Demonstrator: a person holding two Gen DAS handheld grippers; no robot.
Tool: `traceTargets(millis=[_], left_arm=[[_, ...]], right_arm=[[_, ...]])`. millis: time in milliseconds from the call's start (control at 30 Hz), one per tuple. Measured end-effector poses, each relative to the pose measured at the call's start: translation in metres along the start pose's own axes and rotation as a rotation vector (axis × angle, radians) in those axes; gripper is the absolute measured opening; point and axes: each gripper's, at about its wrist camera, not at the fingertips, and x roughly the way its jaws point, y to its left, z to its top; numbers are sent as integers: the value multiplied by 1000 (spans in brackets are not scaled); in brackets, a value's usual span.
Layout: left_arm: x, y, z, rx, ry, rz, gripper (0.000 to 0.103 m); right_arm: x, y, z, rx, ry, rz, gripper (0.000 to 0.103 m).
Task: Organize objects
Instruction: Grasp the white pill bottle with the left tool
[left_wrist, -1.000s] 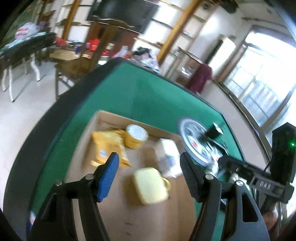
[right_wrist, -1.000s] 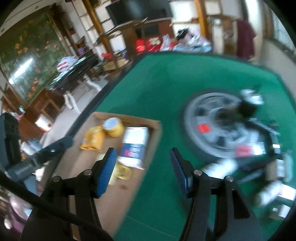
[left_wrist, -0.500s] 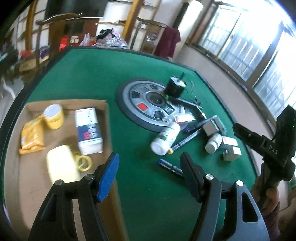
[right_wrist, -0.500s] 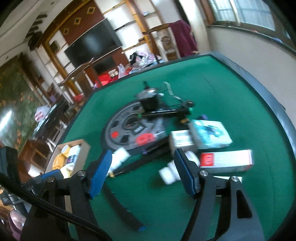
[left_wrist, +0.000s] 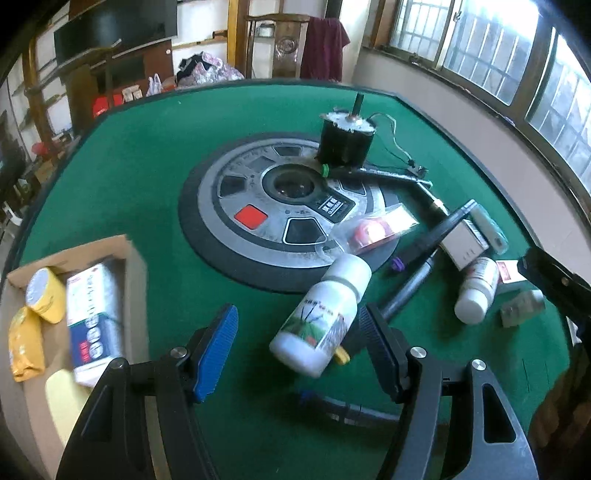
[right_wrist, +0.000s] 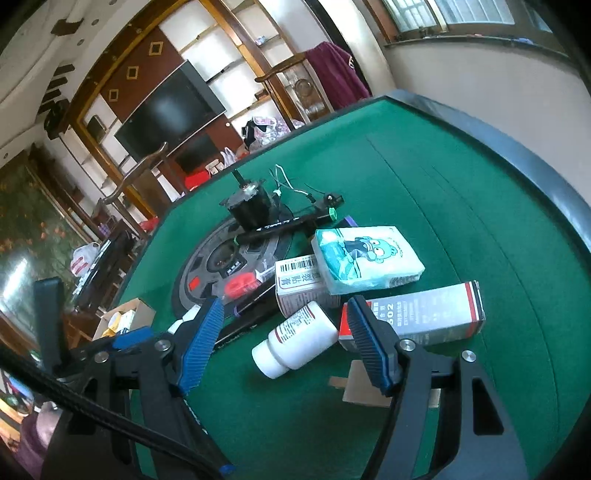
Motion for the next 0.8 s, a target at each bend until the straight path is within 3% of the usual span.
traceTargets(millis=[67,133,300,400,433,600,800], left_arm=[[10,-1,1,7,29,-5,61],[19,-6,2,18,47,-7,51],[27,-21,5,52,42,22,50],[26,-24,6,57,31,34,30],[24,-23,6,50,29,28,29],[9,-15,-1,11,-8,6,29],[-56,-2,-26,-37,-123,-77,29]], right_arm=[[-3,1,0,-7,-12,-2,69],[-4,2,0,-12,-17,-1,69],[0,4,-2,-17,3,7,69],[1,5,-3,-24,7,6,69],[2,5,-3,-27,7,2,69],[5,7,-4,-49,21,-10,69],[7,12,-8,-82,31,-6,69]])
